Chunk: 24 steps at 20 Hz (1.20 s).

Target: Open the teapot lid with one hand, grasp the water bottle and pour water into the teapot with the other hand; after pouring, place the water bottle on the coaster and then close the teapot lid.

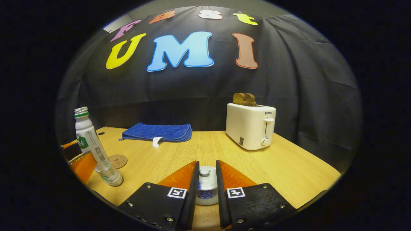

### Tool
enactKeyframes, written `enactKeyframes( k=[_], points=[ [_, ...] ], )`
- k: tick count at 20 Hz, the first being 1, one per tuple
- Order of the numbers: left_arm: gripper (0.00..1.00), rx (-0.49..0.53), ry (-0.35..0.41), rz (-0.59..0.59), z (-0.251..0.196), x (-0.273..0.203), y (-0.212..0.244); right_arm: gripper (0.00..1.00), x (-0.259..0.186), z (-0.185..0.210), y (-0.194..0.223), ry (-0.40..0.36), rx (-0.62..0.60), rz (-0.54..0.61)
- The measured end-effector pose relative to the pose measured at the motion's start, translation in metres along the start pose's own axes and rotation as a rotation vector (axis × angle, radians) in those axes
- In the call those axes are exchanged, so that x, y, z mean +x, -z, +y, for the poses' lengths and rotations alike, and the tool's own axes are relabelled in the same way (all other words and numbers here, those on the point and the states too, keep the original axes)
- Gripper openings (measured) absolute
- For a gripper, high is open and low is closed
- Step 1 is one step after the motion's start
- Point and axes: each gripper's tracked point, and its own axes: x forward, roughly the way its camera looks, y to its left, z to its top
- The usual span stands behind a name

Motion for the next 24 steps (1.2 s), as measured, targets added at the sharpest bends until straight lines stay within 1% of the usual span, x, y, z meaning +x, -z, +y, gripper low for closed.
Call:
enactKeyframes(
  k=[1,2,3,5,6,7,10,11,12,14,17,20,21,22,24],
  points=[
    [1.0,0.004,-0.001,0.004,-0.001,0.0,0.003,0.31,0.001,0.008,-0.003,-0.028,0.007,-0.015],
    [1.0,0.006,-0.002,0.006,-0.001,0.001,0.003,0.31,-0.011,0.006,-0.008,-0.017,0.007,0.001],
    [1.0,0.008,-0.003,0.008,0.0,0.001,0.004,0.1,-0.004,0.01,0.001,-0.018,-0.025,0.004],
    [1.0,0.006,-0.006,0.005,0.001,0.001,0.004,0.1,-0.003,0.01,0.004,-0.015,-0.073,0.009],
    [1.0,0.006,-0.003,0.006,0.0,0.001,0.004,0.0,-0.002,0.011,0.0,-0.017,-0.075,-0.002],
    [1.0,0.01,-0.004,0.006,-0.001,0.0,0.005,0.06,-0.003,0.011,0.001,-0.022,-0.072,-0.006],
    [1.0,0.012,-0.006,0.003,0.001,0.002,0.005,0.05,-0.006,0.013,-0.004,-0.035,-0.066,-0.031],
    [0.97,0.019,-0.014,0.003,0.001,0.004,0.006,0.05,-0.006,0.013,-0.002,-0.036,-0.069,-0.034],
    [1.0,0.02,-0.029,0.005,0.005,0.005,0.006,0.05,-0.007,0.013,-0.003,-0.038,-0.07,-0.04],
    [1.0,0.018,-0.03,0.016,0.003,0.01,0.01,0.05,-0.009,0.014,-0.007,-0.042,-0.067,-0.056],
    [1.0,0.026,-0.045,0.048,0.007,0.028,0.016,0.05,-0.018,0.013,-0.024,-0.033,-0.077,-0.125],
    [1.0,0.012,-0.057,0.055,0.011,0.04,0.018,0.05,-0.03,0.017,-0.031,-0.055,-0.077,-0.157],
    [0.94,0.004,-0.049,0.06,0.011,0.044,0.019,0.05,-0.034,0.018,-0.031,-0.069,-0.068,-0.156],
    [0.89,-0.001,-0.061,0.063,0.013,0.044,0.017,0.05,-0.038,0.017,-0.033,-0.071,-0.065,-0.159],
    [0.79,0.014,-0.069,0.069,0.015,0.046,0.02,0.05,-0.056,0.018,-0.035,-0.077,-0.073,-0.186]
  ],
)
